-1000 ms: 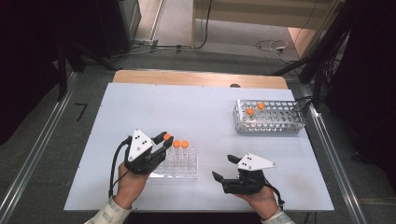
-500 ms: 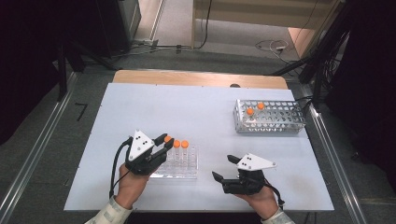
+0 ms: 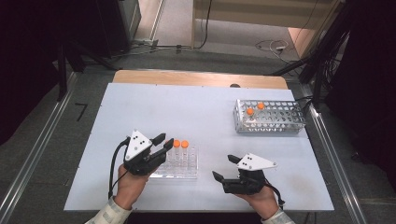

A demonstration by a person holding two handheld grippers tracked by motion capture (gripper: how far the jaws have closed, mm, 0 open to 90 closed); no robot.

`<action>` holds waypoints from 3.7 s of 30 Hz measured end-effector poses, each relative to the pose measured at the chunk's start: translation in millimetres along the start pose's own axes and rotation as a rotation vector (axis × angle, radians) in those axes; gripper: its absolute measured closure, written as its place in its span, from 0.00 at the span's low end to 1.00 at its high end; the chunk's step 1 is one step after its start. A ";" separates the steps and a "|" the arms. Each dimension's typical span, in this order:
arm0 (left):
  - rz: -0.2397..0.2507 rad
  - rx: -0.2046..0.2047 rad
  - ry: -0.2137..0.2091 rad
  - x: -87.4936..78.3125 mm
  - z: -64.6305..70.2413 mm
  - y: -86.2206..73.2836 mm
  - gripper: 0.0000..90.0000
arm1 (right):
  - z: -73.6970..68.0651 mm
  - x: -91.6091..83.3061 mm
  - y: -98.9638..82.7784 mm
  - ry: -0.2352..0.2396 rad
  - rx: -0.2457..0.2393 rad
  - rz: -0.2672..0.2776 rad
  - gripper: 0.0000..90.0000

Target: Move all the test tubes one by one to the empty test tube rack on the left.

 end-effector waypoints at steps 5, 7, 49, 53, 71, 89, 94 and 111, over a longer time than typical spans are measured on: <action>-0.003 -0.012 -0.011 -2.0 1.8 0.3 0.62 | 1.2 -0.6 0.2 -0.006 -0.002 0.002 0.23; -0.001 -0.018 -0.012 -2.6 3.0 0.3 0.55 | 2.6 -1.3 0.3 -0.010 0.002 0.005 0.23; 0.036 -0.032 0.011 -10.0 0.6 2.7 0.19 | 156.8 25.0 2.9 -0.417 0.212 0.015 0.40; 0.039 -0.034 0.011 -9.8 0.5 3.0 0.19 | 164.5 31.6 3.1 -0.430 0.224 0.022 0.50; 0.033 -0.031 0.015 -8.9 -0.5 1.7 0.19 | 175.3 41.3 0.7 -0.456 0.243 0.043 0.71; 0.038 -0.032 0.014 -9.8 -0.3 2.3 0.19 | 174.2 24.5 17.7 -0.471 0.216 0.095 0.80; 0.042 -0.032 0.013 -10.7 -0.2 3.2 0.19 | 174.4 10.9 27.0 -0.474 0.223 0.133 0.80; 0.052 -0.029 -0.001 -14.1 4.4 4.6 0.19 | 128.7 -22.0 46.4 -0.366 0.147 0.191 0.80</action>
Point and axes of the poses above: each handheld gripper's, and its own axes: x roughly forward along the jaws, y roughly out of its top, z roughly to its right, the point moved 8 cm from there along x, roughly forward along the jaws, and after that the axes turned 14 degrees about -x, right-handed, at the moved point
